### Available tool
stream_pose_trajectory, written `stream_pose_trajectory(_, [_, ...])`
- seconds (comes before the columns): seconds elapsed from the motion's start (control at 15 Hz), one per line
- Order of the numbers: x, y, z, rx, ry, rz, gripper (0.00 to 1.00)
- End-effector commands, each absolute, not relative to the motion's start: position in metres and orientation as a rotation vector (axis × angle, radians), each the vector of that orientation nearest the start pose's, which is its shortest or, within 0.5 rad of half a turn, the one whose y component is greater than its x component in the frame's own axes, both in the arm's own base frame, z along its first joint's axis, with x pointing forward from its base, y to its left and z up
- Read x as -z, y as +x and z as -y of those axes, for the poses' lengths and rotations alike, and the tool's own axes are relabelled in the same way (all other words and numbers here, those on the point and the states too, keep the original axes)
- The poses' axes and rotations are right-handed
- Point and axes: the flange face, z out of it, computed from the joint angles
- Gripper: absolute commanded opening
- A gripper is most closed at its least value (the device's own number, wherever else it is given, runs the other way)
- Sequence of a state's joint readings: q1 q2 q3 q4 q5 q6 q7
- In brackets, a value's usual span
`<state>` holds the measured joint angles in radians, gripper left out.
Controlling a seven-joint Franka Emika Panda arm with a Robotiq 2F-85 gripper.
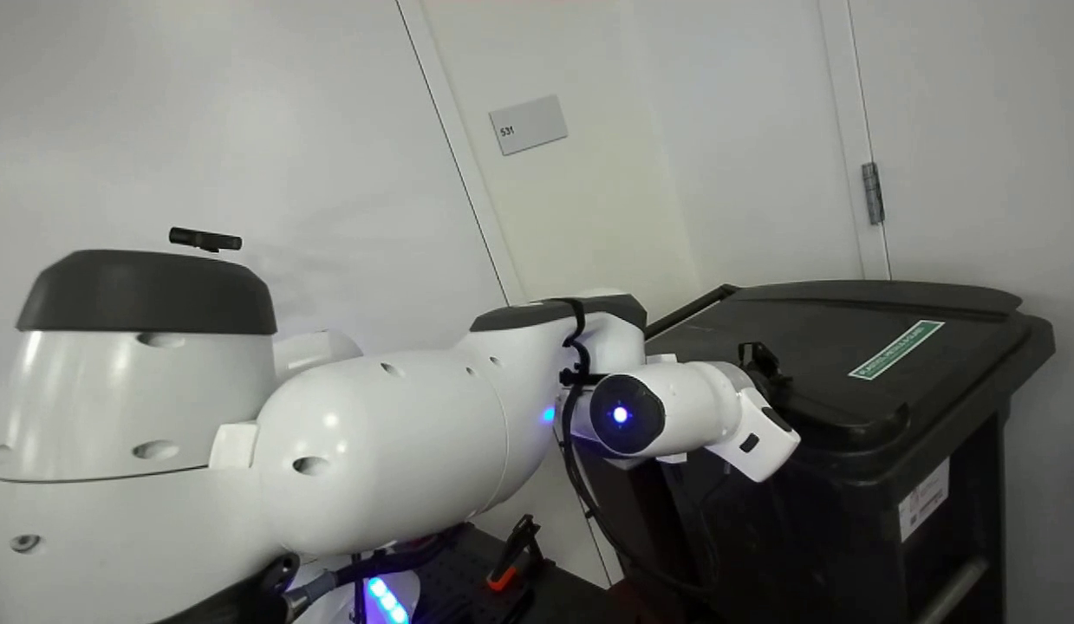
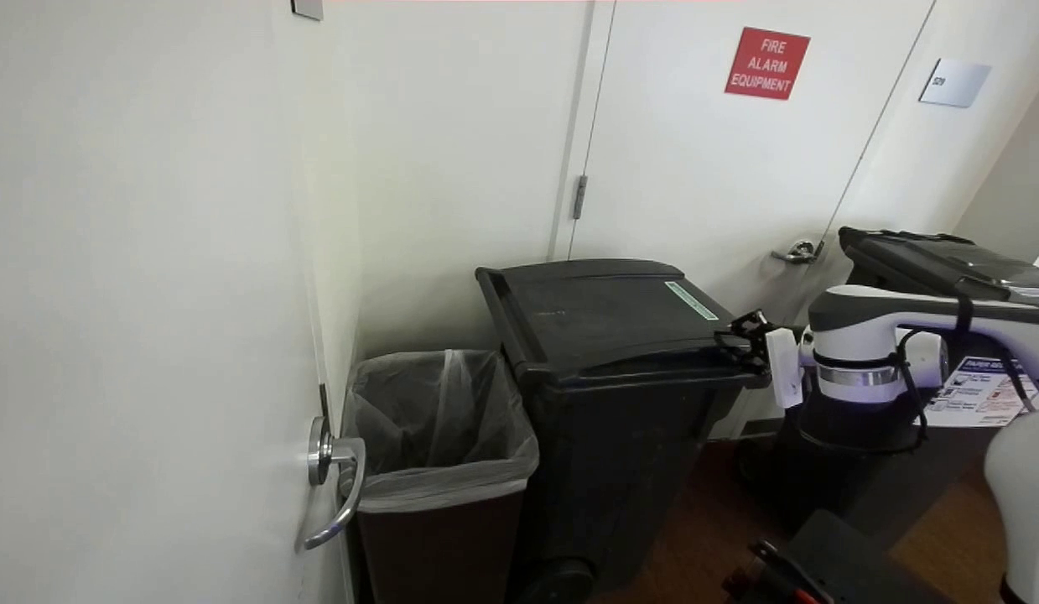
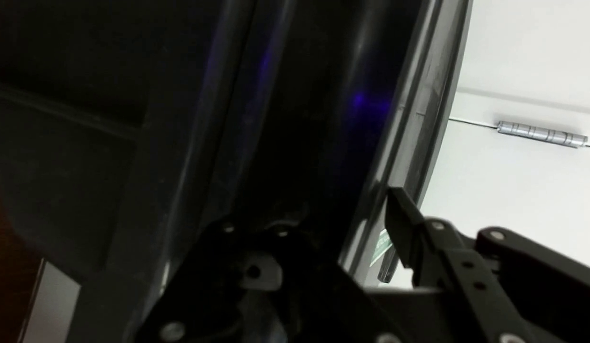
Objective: Open the black bin on the left
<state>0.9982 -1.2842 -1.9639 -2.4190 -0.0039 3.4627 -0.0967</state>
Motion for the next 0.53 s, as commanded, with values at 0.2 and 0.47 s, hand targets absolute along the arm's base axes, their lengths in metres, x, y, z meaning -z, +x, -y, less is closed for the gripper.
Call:
stream_pose_trajectory(0.2, [-0.195,0.330,0.402,1.155,-1.673,-1.508,0.06])
stream_pose_trajectory(0.47, [-0.230,0.325,0.388,1.202,-1.721,-1.444,0.06])
